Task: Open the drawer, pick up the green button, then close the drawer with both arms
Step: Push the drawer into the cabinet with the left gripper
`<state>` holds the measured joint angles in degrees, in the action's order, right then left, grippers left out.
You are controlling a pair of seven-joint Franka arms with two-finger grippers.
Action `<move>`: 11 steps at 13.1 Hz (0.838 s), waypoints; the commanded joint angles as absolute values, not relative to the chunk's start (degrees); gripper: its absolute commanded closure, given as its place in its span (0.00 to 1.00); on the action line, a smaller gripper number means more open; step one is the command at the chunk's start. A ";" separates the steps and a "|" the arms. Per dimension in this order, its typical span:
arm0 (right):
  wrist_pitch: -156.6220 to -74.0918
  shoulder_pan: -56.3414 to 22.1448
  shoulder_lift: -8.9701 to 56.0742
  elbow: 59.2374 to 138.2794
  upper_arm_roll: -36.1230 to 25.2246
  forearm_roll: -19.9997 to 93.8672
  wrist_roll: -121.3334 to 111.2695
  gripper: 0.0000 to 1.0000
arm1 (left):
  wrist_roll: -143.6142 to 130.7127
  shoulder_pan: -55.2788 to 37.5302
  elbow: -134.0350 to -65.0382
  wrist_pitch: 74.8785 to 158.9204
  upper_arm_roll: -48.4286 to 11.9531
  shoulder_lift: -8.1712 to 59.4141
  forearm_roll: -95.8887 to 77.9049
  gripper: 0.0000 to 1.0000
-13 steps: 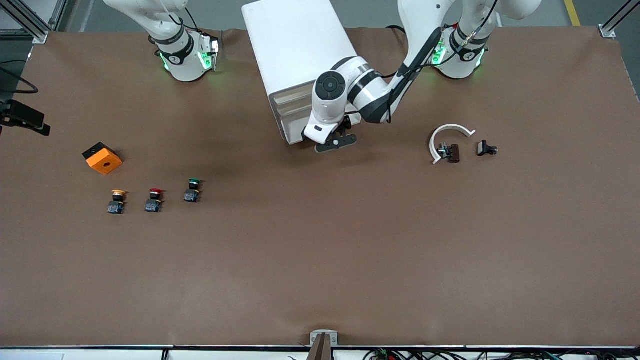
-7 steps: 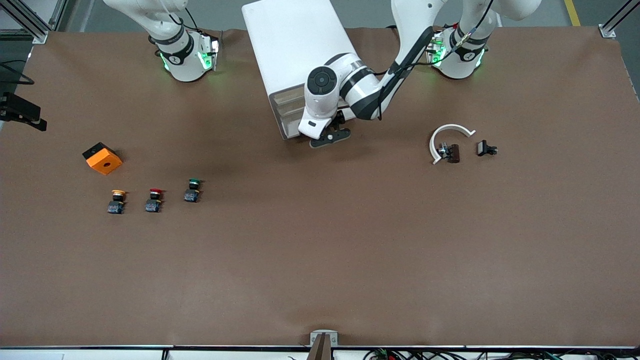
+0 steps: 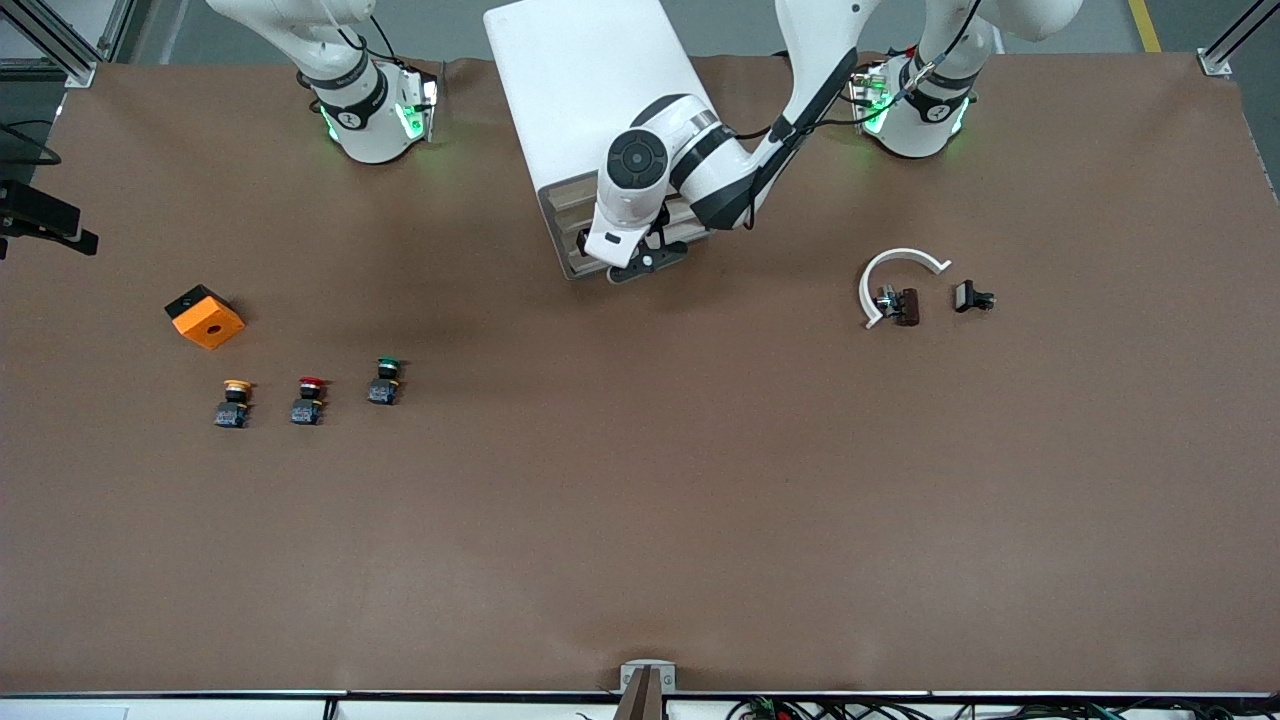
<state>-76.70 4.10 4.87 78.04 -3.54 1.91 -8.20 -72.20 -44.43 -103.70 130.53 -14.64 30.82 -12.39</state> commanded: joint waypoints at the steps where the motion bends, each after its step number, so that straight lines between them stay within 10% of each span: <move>1: -76.11 3.52 4.31 78.31 -4.13 2.46 -7.03 0.00 | -72.60 -44.82 -101.08 129.29 -14.94 32.69 -13.53 0.00; 11: -76.46 -1.58 1.15 81.90 -10.90 2.99 -7.21 0.00 | -72.25 -42.46 -98.09 123.68 -14.85 32.17 -13.54 0.00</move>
